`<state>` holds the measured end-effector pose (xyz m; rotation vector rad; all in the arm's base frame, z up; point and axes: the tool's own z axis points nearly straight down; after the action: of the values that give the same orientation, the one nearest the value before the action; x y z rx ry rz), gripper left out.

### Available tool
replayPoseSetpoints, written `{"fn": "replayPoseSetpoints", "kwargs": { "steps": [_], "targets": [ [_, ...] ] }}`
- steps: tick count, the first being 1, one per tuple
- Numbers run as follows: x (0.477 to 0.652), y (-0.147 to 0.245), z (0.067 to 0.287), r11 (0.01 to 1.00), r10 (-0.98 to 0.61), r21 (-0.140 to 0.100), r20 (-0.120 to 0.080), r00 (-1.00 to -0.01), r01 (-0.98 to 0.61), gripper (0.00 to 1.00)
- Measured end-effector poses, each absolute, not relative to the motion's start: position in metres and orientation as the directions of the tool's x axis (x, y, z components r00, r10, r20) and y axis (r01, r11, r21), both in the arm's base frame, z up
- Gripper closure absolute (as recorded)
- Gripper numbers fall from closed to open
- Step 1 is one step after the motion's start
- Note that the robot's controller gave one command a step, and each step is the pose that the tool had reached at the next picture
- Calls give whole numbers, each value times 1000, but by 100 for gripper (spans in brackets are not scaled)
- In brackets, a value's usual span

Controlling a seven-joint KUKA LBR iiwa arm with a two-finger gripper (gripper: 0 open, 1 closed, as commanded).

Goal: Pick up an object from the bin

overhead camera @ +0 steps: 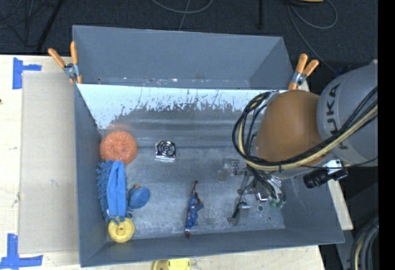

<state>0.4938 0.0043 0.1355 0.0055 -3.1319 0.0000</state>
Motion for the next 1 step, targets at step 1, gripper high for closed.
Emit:
{"fn": "replayPoseSetpoints", "kwargs": {
  "steps": [1],
  "targets": [
    [496, 4, 140, 1000, -3, 0, 2, -1000, -3, 0]
  ]
}}
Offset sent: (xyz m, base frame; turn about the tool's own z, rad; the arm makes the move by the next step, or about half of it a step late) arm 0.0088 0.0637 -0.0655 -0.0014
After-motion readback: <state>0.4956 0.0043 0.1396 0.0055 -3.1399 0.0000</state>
